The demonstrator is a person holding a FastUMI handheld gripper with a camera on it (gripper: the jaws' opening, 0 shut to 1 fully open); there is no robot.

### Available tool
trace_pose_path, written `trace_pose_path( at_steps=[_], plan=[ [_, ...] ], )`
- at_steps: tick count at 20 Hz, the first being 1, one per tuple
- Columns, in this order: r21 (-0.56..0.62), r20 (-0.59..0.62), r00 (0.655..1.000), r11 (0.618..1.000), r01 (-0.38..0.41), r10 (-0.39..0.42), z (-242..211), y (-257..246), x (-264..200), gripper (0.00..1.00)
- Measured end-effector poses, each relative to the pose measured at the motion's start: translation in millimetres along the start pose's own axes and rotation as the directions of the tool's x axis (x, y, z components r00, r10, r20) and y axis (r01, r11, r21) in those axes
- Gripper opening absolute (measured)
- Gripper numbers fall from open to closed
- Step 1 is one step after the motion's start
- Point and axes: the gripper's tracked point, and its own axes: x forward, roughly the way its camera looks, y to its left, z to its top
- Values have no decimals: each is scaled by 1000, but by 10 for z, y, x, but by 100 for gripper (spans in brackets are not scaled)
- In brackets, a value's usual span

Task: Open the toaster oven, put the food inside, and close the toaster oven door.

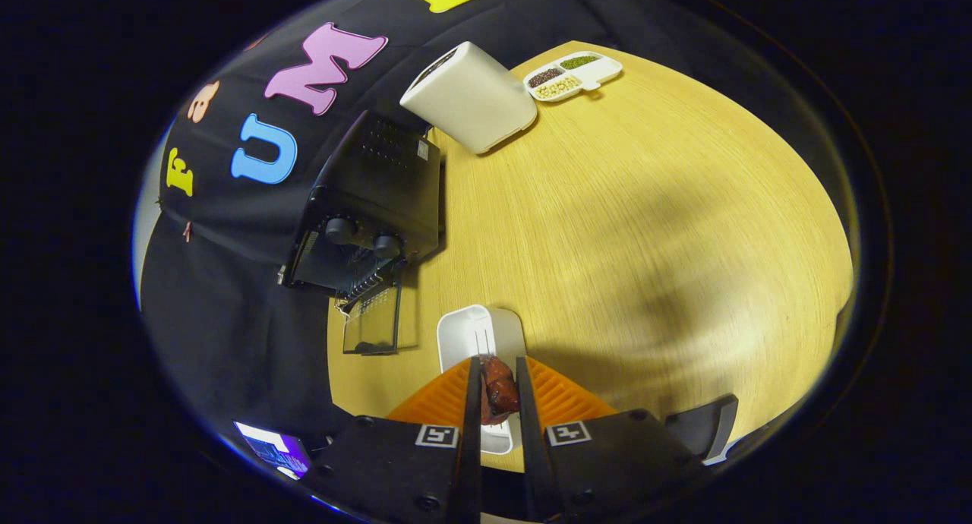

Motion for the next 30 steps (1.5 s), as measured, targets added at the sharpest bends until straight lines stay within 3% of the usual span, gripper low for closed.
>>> trace_pose_path(
  at_steps=[4, 10, 19, 30],
  plan=[
    [8, -22, 1000, 1000, -18, 18, 12, 3, -10, 16],
    [-4, 10, 1000, 1000, -27, 27, 75, 121, -192, 16],
    [-7, 132, 989, 998, -67, 67, 205, 832, -487, 16],
    [89, 216, 971, 988, -128, 106, -504, 2006, -126, 16]
  ],
)
